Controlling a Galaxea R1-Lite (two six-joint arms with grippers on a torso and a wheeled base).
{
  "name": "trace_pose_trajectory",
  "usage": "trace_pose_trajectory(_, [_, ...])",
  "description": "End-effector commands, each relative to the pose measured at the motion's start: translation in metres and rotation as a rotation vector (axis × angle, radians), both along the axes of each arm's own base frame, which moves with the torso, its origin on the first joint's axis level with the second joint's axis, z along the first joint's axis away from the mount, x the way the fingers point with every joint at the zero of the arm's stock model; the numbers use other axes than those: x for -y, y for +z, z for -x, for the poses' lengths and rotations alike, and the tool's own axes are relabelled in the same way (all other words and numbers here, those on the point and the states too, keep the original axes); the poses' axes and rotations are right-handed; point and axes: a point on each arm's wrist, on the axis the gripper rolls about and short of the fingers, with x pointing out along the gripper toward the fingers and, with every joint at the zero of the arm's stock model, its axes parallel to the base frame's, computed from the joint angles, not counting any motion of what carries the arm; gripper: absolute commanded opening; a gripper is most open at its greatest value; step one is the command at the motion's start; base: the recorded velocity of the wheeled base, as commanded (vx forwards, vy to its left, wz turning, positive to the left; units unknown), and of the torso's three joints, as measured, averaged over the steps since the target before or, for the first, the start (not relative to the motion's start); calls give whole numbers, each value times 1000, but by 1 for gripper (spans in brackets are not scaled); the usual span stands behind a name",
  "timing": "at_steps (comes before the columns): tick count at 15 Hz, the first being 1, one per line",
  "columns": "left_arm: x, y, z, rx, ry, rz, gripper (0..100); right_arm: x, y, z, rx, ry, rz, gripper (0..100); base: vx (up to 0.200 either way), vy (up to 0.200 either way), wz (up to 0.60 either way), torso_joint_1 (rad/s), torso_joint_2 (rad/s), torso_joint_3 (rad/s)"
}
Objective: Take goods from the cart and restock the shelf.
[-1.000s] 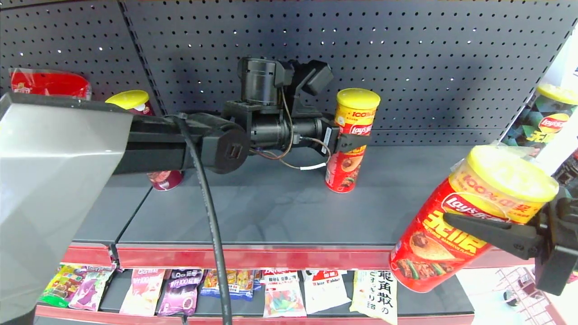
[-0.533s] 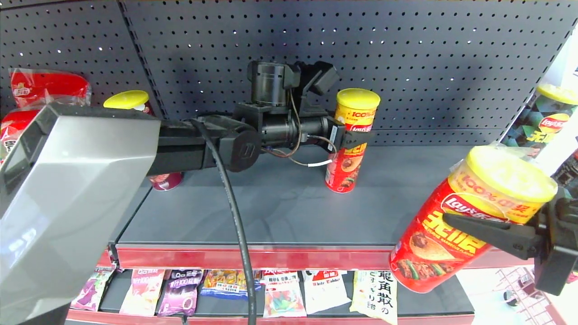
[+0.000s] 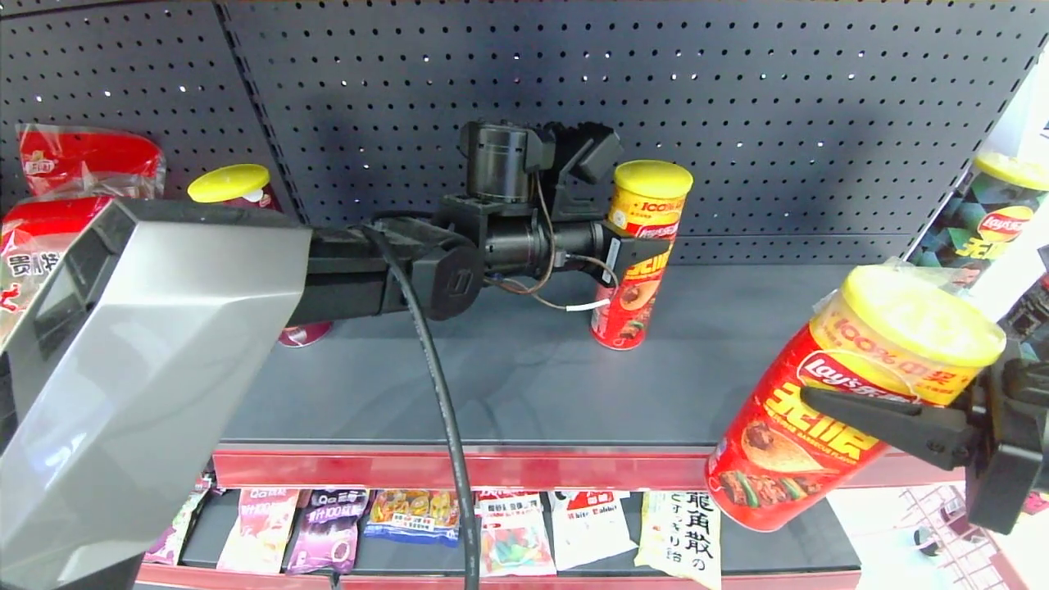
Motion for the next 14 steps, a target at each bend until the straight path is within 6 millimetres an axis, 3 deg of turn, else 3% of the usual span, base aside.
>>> trace_pose_trajectory(1, [-1,8,5,9,-12,10,0,0,0,-2,-2,-8,1,0,0,0,0,0,0,0])
trace_pose_trajectory(7, [-9,26,44,-18,-164,11,0,-2,6,-7,9,-8,-5,0,0,0,0,0,0,0])
trace_pose_trajectory(14, [-21,12,70,-56,-218,-36,0,-2,12,-9,14,-11,-22,0,0,0,0,0,0,0])
